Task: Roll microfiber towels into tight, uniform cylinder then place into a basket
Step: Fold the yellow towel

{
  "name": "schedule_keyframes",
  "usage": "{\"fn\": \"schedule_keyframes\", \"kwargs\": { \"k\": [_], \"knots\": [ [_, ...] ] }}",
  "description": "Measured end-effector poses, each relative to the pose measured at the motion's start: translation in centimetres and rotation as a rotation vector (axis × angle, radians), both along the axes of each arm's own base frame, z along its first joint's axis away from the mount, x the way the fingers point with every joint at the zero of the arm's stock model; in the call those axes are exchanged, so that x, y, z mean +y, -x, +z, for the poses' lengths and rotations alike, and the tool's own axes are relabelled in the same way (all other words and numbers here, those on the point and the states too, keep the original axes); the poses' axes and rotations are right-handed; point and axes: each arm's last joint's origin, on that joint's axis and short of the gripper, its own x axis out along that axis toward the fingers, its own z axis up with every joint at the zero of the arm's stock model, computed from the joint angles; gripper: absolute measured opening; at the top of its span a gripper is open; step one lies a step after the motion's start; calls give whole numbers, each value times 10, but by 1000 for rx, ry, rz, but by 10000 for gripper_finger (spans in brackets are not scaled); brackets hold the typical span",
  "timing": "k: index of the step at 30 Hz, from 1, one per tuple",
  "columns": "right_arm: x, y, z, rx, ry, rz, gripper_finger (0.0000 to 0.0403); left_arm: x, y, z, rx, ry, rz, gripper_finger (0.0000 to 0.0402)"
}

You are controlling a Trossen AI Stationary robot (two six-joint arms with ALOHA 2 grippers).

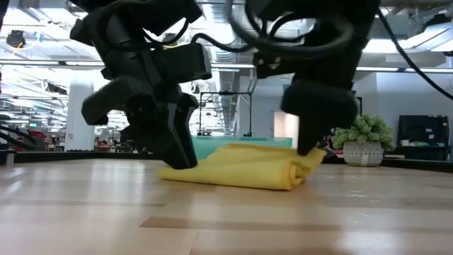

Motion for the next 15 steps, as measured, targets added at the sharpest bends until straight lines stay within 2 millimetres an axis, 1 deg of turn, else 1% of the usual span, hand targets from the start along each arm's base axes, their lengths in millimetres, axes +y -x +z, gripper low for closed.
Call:
{"fn": "schedule_keyframes", "kwargs": {
  "k": [2, 4, 8, 10, 12, 15],
  "knots": [
    [6, 7, 4, 13, 46, 24, 25, -2, 0, 1, -12, -59, 2, 143],
    [12, 15, 12, 6, 95, 40, 24, -7, 0, 4, -25, -115, 4, 143],
    [23, 31, 29, -42, 176, 48, 25, -18, 0, 9, -37, -152, -28, 143],
    [27, 33, 34, -96, 209, 59, 27, -23, -1, 12, -60, -151, -48, 143],
    [27, 30, 37, -148, 221, 45, 27, -26, -2, 13, -78, -151, -64, 143],
    [19, 24, 35, -144, 194, 29, 24, -26, -3, 14, -99, -144, -63, 143]
  ]
}}
